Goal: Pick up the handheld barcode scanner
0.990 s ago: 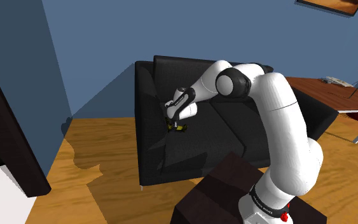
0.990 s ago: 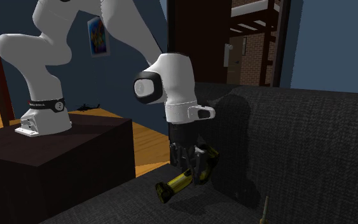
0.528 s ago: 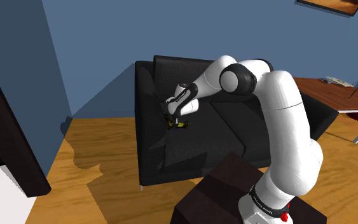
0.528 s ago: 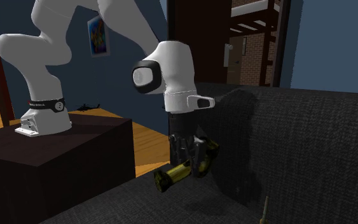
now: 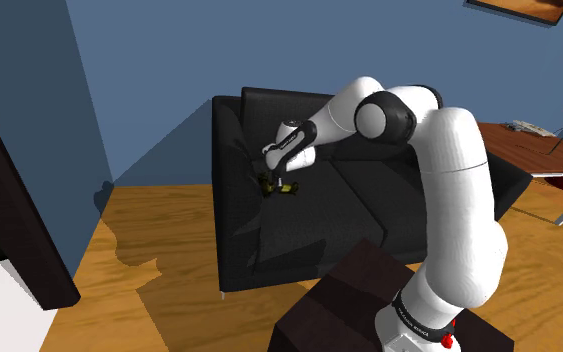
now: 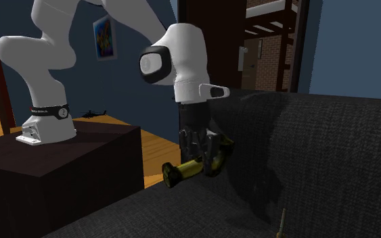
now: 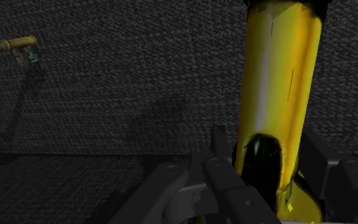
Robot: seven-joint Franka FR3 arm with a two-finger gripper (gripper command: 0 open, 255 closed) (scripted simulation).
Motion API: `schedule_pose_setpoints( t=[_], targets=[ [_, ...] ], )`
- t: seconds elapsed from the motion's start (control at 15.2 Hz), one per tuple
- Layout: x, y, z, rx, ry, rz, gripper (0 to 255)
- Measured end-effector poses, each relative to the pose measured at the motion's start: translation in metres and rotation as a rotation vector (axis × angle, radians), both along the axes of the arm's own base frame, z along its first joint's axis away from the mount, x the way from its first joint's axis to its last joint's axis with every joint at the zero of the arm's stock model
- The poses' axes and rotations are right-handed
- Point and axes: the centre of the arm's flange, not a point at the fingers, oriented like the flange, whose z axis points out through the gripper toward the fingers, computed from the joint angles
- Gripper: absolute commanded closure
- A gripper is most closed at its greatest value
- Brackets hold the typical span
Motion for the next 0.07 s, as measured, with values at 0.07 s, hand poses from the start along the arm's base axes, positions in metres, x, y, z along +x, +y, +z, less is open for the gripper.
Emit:
schedule_pose_setpoints(
  t=[0.07],
  targets=[
    [-0.0008, -0.0010, 0.0026, -0.001, 0.003, -0.003, 255]
  ],
)
